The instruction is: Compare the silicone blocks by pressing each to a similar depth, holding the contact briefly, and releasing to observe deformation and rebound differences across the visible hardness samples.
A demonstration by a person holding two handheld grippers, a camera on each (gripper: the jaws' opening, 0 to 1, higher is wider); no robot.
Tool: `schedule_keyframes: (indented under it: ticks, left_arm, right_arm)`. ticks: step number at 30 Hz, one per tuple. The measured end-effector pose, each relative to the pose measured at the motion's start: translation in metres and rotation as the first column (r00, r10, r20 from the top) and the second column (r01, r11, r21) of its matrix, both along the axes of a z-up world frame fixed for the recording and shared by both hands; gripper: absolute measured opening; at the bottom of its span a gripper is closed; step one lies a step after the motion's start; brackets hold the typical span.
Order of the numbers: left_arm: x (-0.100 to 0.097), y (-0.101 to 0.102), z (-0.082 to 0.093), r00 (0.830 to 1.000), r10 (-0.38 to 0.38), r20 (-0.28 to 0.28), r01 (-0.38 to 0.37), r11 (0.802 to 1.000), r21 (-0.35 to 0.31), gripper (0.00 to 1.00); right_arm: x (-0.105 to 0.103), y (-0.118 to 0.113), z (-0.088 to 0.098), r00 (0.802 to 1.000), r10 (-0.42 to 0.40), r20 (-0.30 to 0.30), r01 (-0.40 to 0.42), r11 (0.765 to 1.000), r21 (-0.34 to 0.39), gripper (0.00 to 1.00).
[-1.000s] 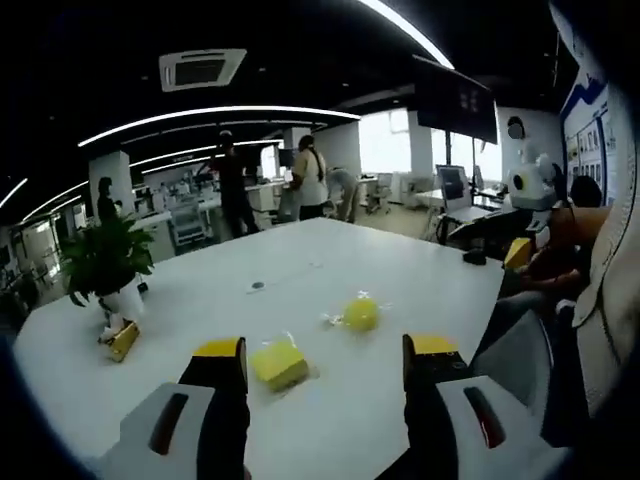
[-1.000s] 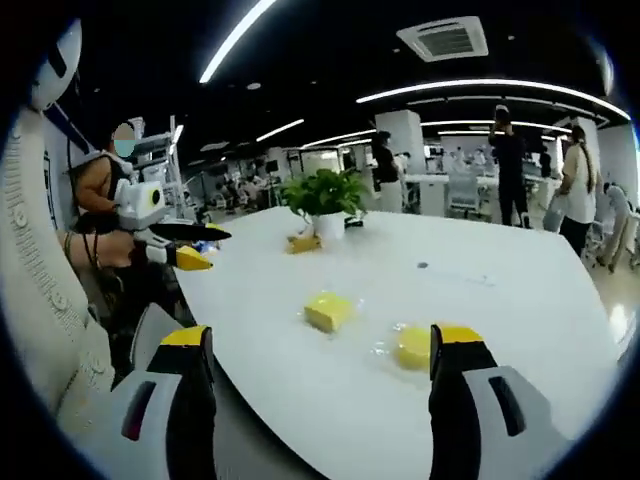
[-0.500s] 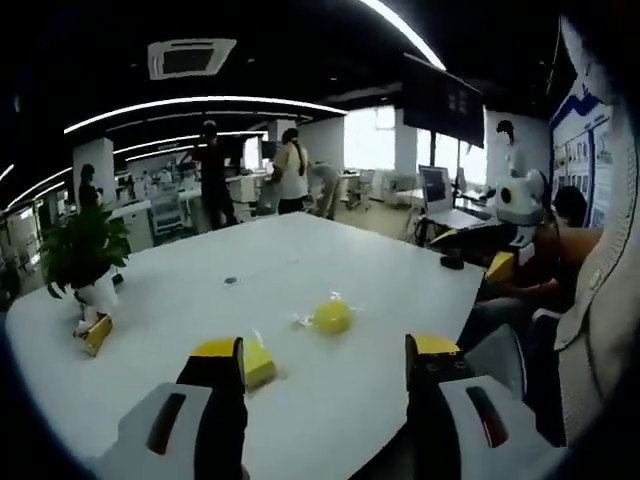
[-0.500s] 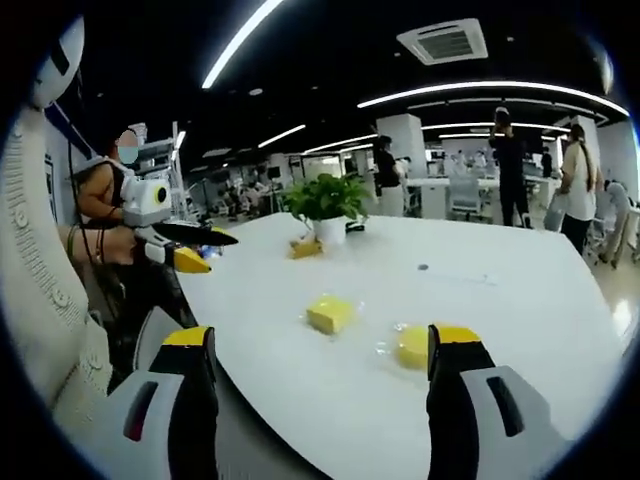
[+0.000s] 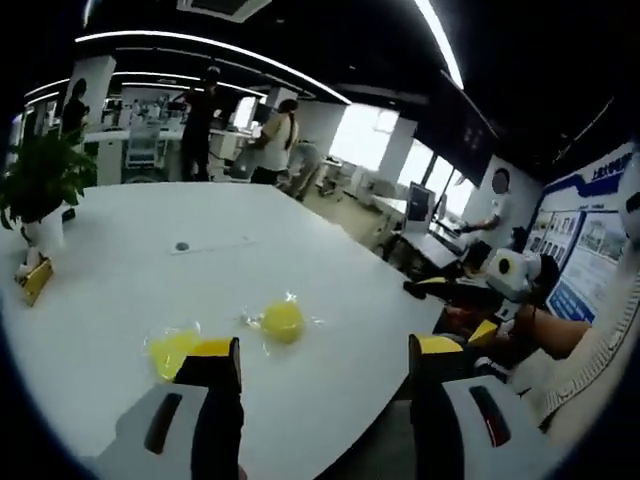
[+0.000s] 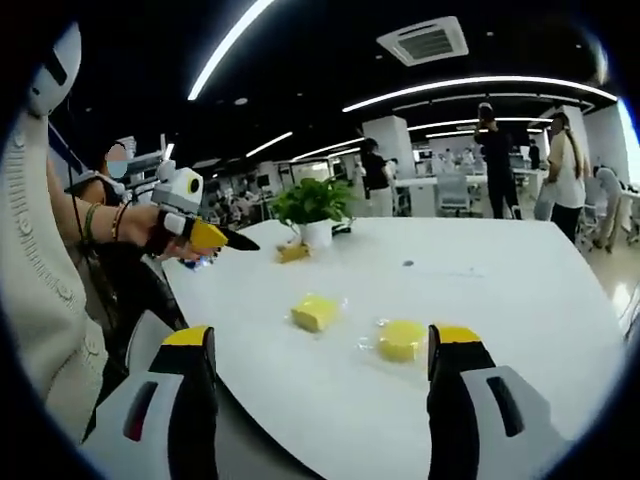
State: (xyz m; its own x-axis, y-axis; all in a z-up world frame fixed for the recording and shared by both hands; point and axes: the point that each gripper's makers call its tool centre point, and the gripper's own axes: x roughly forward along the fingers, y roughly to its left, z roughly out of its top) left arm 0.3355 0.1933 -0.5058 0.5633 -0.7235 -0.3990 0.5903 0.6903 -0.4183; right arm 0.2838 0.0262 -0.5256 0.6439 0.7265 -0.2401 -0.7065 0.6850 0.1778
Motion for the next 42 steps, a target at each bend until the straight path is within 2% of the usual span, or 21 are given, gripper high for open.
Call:
schedule_keyframes:
  ticks: [3, 5, 8, 9, 13, 16, 18, 22, 23, 24, 25, 27, 29, 31, 32, 35, 39, 42]
  left_arm:
    - [0.017, -0.016, -0.008, 0.996, -0.004, -0.088, 0.000, 0.999, -0.051, 0.67]
    - [0.031, -0.026, -0.010, 0.990, 0.013, -0.141, -0.028, 0.994, -0.104, 0.67]
    - [0.046, -0.039, -0.017, 0.977, 0.006, -0.211, -0.041, 0.986, -0.163, 0.68]
    - [0.053, -0.042, -0.020, 0.977, 0.010, -0.213, -0.047, 0.984, -0.171, 0.68]
    - [0.075, -0.051, -0.042, 0.945, 0.047, -0.324, -0.121, 0.969, -0.215, 0.70]
    - [0.091, -0.057, -0.059, 0.913, 0.072, -0.401, -0.189, 0.947, -0.258, 0.70]
    - [0.096, -0.060, -0.067, 0.906, 0.063, -0.419, -0.189, 0.945, -0.267, 0.71]
    - [0.110, -0.059, -0.088, 0.894, 0.079, -0.441, -0.200, 0.951, -0.236, 0.70]
    - [0.114, -0.056, -0.097, 0.880, 0.103, -0.464, -0.228, 0.948, -0.221, 0.71]
    - [0.118, -0.056, -0.100, 0.872, 0.109, -0.476, -0.242, 0.943, -0.229, 0.71]
    - [0.122, -0.057, -0.105, 0.853, 0.114, -0.509, -0.272, 0.930, -0.248, 0.71]
    - [0.129, -0.056, -0.112, 0.837, 0.114, -0.536, -0.292, 0.920, -0.261, 0.69]
    - [0.140, -0.051, -0.126, 0.821, 0.129, -0.557, -0.314, 0.916, -0.251, 0.67]
    - [0.148, -0.052, -0.132, 0.804, 0.131, -0.580, -0.339, 0.902, -0.267, 0.66]
    - [0.154, -0.053, -0.137, 0.791, 0.134, -0.597, -0.363, 0.889, -0.281, 0.66]
    - [0.167, -0.053, -0.151, 0.773, 0.153, -0.615, -0.402, 0.869, -0.289, 0.66]
    - [0.172, -0.059, -0.171, 0.759, 0.160, -0.631, -0.405, 0.875, -0.265, 0.67]
    - [0.170, -0.066, -0.185, 0.738, 0.153, -0.657, -0.408, 0.877, -0.254, 0.67]
  right_arm:
    - [0.006, -0.002, 0.000, 1.000, 0.008, -0.002, -0.008, 1.000, 0.000, 0.80]
    - [0.012, -0.003, -0.001, 1.000, 0.011, -0.005, -0.011, 1.000, -0.004, 0.81]
    - [0.022, -0.007, -0.001, 1.000, -0.010, 0.008, 0.010, 1.000, -0.010, 0.80]
    - [0.027, -0.008, 0.001, 1.000, -0.016, 0.010, 0.016, 1.000, 0.001, 0.80]
    - [0.037, -0.009, -0.003, 1.000, -0.010, -0.007, 0.010, 1.000, 0.013, 0.80]
    - [0.045, -0.011, -0.009, 1.000, -0.009, -0.026, 0.010, 1.000, 0.023, 0.79]
    - [0.051, -0.013, -0.017, 0.999, -0.009, -0.053, 0.011, 0.999, 0.030, 0.79]
    - [0.060, -0.013, -0.030, 0.996, 0.005, -0.091, -0.002, 1.000, 0.030, 0.78]
    - [0.061, -0.014, -0.032, 0.995, 0.007, -0.099, -0.004, 1.000, 0.029, 0.78]
    - [0.063, -0.014, -0.036, 0.994, 0.010, -0.111, -0.007, 1.000, 0.029, 0.78]
    - [0.064, -0.014, -0.037, 0.993, 0.011, -0.117, -0.008, 1.000, 0.030, 0.78]
    - [0.067, -0.015, -0.041, 0.992, 0.014, -0.126, -0.010, 1.000, 0.029, 0.78]
    - [0.071, -0.017, -0.047, 0.990, 0.015, -0.143, -0.013, 1.000, 0.018, 0.78]
    - [0.075, -0.018, -0.051, 0.988, 0.015, -0.157, -0.014, 1.000, 0.010, 0.78]
    - [0.077, -0.018, -0.052, 0.987, 0.013, -0.159, -0.011, 1.000, 0.010, 0.78]
    - [0.085, -0.021, -0.058, 0.984, 0.002, -0.181, 0.001, 1.000, 0.015, 0.78]
    - [0.092, -0.024, -0.066, 0.980, -0.004, -0.198, 0.006, 1.000, 0.008, 0.77]
    - [0.096, -0.025, -0.072, 0.978, -0.011, -0.210, 0.012, 1.000, 0.002, 0.77]
